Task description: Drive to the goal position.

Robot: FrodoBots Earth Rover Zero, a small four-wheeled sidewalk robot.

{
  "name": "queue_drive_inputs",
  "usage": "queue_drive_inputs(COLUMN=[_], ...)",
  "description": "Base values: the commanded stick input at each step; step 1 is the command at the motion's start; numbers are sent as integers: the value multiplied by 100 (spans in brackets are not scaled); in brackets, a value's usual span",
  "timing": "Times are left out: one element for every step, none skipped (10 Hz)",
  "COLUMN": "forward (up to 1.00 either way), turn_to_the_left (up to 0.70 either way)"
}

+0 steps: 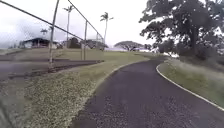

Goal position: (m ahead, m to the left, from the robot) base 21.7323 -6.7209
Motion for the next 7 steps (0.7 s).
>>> queue_drive_inputs(forward=[70, 70, 70, 70, 70, 70, 70], turn_to_the_left=[0, 0, -3, -26, -16, -2, -3])
